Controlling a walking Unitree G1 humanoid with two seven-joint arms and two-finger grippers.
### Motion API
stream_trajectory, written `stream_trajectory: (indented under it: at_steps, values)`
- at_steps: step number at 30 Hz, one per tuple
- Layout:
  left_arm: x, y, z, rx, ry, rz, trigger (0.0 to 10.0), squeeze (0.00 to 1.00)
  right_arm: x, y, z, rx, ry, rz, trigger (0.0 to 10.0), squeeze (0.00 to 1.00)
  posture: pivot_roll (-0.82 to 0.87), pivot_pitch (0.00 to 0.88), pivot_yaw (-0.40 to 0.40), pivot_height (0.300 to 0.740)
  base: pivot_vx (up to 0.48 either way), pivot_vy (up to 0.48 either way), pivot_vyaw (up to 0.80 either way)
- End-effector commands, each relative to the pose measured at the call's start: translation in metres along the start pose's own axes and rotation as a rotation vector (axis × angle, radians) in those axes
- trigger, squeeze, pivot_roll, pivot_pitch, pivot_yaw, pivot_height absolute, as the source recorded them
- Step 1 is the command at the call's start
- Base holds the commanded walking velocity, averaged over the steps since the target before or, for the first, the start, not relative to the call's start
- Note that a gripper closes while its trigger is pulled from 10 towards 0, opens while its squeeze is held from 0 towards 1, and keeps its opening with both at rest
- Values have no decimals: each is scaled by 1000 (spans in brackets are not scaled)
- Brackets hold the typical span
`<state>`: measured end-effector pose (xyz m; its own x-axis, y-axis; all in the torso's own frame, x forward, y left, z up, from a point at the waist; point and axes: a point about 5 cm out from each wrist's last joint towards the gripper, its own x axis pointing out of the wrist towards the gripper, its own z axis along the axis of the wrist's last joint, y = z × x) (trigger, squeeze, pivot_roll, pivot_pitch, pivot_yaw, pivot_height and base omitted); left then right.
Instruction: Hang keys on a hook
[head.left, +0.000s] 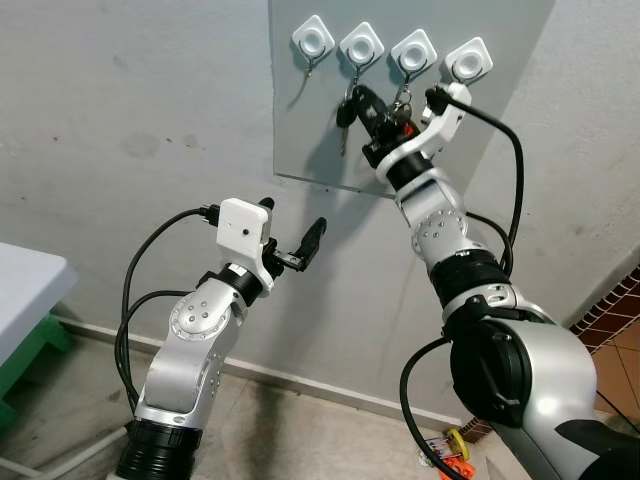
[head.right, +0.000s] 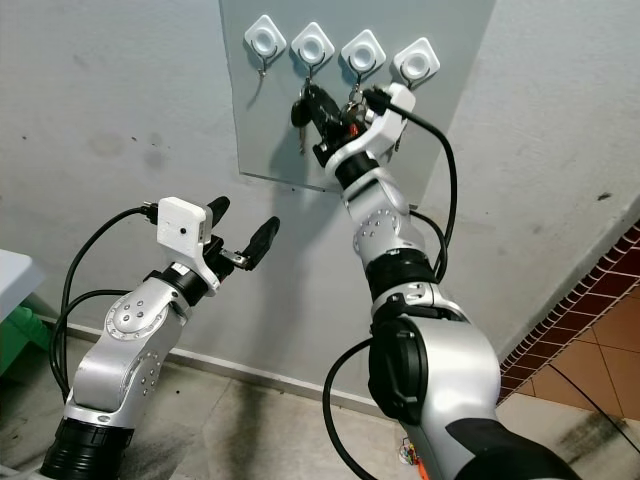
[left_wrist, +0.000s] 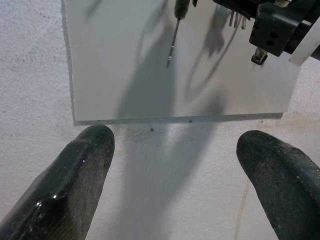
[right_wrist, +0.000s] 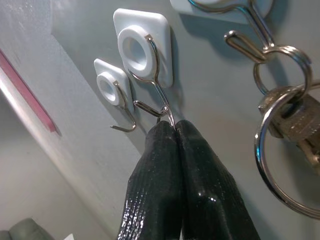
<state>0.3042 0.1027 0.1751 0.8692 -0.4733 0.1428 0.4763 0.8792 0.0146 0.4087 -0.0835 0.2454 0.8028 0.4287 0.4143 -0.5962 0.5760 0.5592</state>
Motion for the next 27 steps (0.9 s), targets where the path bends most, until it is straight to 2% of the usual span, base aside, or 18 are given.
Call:
stream_trajectory:
  at_steps: [1, 5, 6, 7, 8, 12, 17, 20, 24, 26, 27]
  values:
    - [-1, -1, 3, 11, -6, 3, 10000, 0, -3, -4, -1, 23, -3, -22, 10000, 0, 53, 0, -41, 740, 0, 0, 0]
    - [-2, -1, 3, 10, -4, 3, 10000, 0, -6, -7, -2, 28, -6, -30, 10000, 0, 50, 0, -38, 740, 0, 0, 0]
    - [-2, 0, 3, 11, -4, 3, 10000, 0, -6, -7, -3, 24, -7, -30, 10000, 541, 50, 0, -38, 740, 0, 0, 0]
    - [-2, 0, 3, 11, -4, 3, 10000, 0, -6, -7, -3, 24, -7, -30, 10000, 541, 50, 0, -38, 740, 0, 0, 0]
    - [-1, -1, 3, 10, -4, 2, 10000, 0, -7, -8, -3, 25, -13, -33, 10000, 1000, 50, 0, -37, 740, 0, 0, 0]
    - [-1, 0, 2, 12, -3, 6, 10000, 0, -10, -10, -3, -8, -20, -35, 10000, 1000, 51, 0, -36, 740, 0, 0, 0]
    - [-1, 5, 0, 4, 0, 43, 10000, 0, -18, -15, -6, -163, -17, -51, 10000, 1000, 50, 0, -35, 740, 0, 0, 0]
    - [-3, 10, -5, -7, 8, 97, 10000, 0, -32, -22, -15, -286, 11, -65, 10000, 1000, 49, 0, -35, 740, 0, 0, 0]
    - [-5, 13, -13, -21, 28, 123, 10000, 0, -43, -27, -24, -348, 38, -74, 10000, 1000, 44, 0, -32, 740, 0, 0, 0]
    - [-8, 19, -27, -8, 64, 164, 10000, 0, -58, -36, -32, -362, 45, -119, 10000, 1000, 39, 0, -32, 740, 0, 0, 0]
    - [-8, 19, -27, -8, 64, 164, 10000, 0, -58, -36, -32, -362, 45, -119, 10000, 1000, 39, 0, -32, 740, 0, 0, 0]
